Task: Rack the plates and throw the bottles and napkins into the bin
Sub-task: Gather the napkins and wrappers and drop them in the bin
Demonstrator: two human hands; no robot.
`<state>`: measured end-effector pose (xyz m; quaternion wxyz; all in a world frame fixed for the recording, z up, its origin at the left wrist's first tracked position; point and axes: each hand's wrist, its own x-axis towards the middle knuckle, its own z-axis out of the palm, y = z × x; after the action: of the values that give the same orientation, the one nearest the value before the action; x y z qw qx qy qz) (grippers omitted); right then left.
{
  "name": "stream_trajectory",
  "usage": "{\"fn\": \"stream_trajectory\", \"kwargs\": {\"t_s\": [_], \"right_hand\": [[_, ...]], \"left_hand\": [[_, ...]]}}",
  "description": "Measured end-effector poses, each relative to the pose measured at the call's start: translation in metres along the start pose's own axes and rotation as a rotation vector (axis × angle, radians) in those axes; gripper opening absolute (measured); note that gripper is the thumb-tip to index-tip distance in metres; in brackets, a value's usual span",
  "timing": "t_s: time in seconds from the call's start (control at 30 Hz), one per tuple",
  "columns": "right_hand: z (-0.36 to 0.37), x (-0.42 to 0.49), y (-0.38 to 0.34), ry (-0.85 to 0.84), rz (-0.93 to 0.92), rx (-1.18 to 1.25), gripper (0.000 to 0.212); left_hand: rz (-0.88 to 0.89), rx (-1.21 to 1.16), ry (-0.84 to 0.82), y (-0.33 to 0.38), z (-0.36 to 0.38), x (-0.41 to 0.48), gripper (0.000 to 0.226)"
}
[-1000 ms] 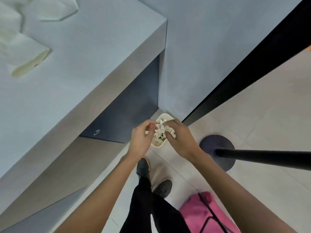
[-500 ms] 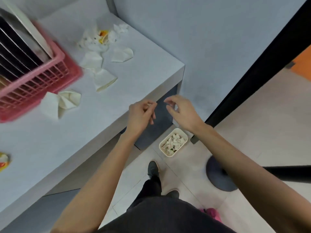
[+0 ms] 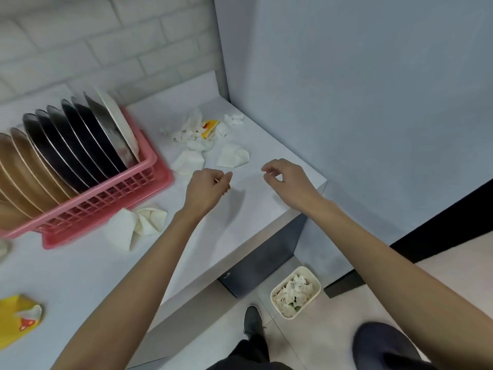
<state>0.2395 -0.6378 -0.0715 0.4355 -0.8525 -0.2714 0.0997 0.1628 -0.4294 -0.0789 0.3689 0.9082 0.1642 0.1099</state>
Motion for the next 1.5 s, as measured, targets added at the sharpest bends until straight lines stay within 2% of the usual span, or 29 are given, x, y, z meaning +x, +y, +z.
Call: {"fn": "stream_trajectory", "kwargs": {"t_s": [0.1,0.17,0.4,0.63,0.73,0.83,0.9,0.97,1.03,1.2,1.37,1.5], "right_hand": [[0.006,0.034,0.004,-0.052,0.043,-0.04,0.028],[0.01,0.059,0.008,-0.082,0.084,-0.074,0.032],[0.025,0.161,-0.002,-0.081,0.091,-0.16,0.03],[0.061,0.245,-0.005,-0.157,0.067,-0.332,0.027],[0.077,0.268,-0.003,-0.196,0.064,-0.388,0.038],[0.093,0.281,-0.002,-0.209,0.067,-0.482,0.05],[0.103,0.286,0.001,-0.213,0.059,-0.548,0.05],[0.113,0.29,0.003,-0.231,0.044,-0.592,0.041],[0.119,0.293,0.002,-0.229,0.058,-0.63,0.033],[0.13,0.299,-0.001,-0.216,0.08,-0.691,0.036],[0.131,0.299,-0.004,-0.235,0.074,-0.601,0.024],[0.119,0.301,-0.015,-0.168,0.072,-0.427,0.025]], "left_hand": [[0.003,0.115,0.012,-0.022,-0.014,0.047,0.018],[-0.008,0.165,0.02,-0.037,-0.021,0.08,0.01],[-0.122,0.364,-0.051,-0.083,-0.027,0.178,0.037],[-0.202,0.561,-0.19,-0.095,-0.016,0.213,0.028],[-0.218,0.507,-0.202,-0.101,-0.014,0.218,0.009],[-0.184,0.392,-0.129,-0.103,-0.016,0.221,0.012],[-0.155,0.31,-0.072,-0.101,-0.019,0.222,0.008],[-0.114,0.255,-0.02,-0.098,-0.022,0.223,0.003],[-0.068,0.186,0.019,-0.098,-0.024,0.224,0.005],[0.025,0.004,0.108,-0.104,-0.03,0.232,0.024],[-0.055,-0.045,0.112,-0.103,-0.039,0.235,0.02],[-0.179,-0.104,0.078,-0.092,-0.042,0.238,0.027]]}}
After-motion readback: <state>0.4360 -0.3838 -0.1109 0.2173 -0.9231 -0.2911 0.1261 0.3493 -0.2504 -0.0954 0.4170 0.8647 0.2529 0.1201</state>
